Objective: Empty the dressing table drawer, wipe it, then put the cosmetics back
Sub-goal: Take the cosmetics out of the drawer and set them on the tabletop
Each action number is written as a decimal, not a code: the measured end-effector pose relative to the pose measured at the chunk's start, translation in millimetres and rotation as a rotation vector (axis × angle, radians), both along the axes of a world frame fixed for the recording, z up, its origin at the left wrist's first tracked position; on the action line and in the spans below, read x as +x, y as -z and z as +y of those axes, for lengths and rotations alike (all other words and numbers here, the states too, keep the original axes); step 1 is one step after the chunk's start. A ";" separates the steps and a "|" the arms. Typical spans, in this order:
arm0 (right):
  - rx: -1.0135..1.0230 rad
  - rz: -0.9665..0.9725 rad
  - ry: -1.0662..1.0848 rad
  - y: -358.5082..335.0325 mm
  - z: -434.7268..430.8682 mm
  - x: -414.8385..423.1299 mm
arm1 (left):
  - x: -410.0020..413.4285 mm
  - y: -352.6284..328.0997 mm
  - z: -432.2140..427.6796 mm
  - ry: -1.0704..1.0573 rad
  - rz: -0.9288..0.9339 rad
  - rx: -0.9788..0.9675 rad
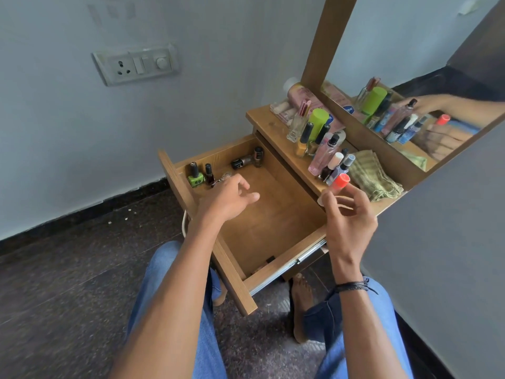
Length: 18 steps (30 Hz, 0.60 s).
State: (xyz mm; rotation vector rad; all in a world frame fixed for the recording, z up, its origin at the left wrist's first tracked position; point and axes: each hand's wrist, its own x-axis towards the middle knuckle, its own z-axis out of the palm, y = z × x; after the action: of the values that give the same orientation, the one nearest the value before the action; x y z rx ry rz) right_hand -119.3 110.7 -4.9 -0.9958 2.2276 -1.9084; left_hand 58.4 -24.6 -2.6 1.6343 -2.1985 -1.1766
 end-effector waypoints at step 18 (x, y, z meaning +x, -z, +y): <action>-0.116 -0.013 -0.010 -2.9 9.9 -13.1 | -13.6 16.8 4.0 0.220 -0.794 -0.054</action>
State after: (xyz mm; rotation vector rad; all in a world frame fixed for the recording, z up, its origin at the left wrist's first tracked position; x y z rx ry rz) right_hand -132.3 120.6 -2.0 -1.0042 2.1219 -2.0548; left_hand 44.8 -20.6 -19.4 2.1323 -2.8826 -0.5177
